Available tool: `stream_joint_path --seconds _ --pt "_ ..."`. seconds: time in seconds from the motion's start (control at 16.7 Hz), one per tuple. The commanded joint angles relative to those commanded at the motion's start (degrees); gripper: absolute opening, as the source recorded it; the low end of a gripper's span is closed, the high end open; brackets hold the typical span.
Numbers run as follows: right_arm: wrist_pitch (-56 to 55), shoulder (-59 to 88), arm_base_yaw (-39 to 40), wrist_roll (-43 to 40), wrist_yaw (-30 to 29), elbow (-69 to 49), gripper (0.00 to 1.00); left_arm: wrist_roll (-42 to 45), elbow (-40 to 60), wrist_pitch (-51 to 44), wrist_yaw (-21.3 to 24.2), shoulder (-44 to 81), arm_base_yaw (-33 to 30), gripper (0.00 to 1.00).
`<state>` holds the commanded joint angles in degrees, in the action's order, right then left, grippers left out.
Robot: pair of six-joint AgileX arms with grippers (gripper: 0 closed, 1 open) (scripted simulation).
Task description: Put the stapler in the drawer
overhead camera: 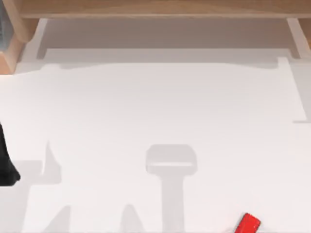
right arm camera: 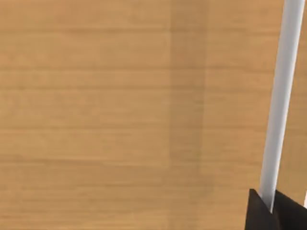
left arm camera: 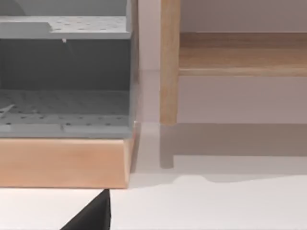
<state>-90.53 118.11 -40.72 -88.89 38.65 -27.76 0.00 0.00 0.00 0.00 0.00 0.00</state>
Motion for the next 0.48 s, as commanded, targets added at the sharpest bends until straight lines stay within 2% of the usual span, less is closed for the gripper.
stream_joint_path --seconds 0.18,0.48 --pt "0.0 0.0 0.0 0.0 0.0 0.0 0.0 0.0 0.0 0.0 0.0 0.0 0.0 1.0" --pt "0.0 0.0 0.0 0.0 0.0 0.0 0.38 0.0 0.0 0.0 0.0 0.0 0.0 1.0"
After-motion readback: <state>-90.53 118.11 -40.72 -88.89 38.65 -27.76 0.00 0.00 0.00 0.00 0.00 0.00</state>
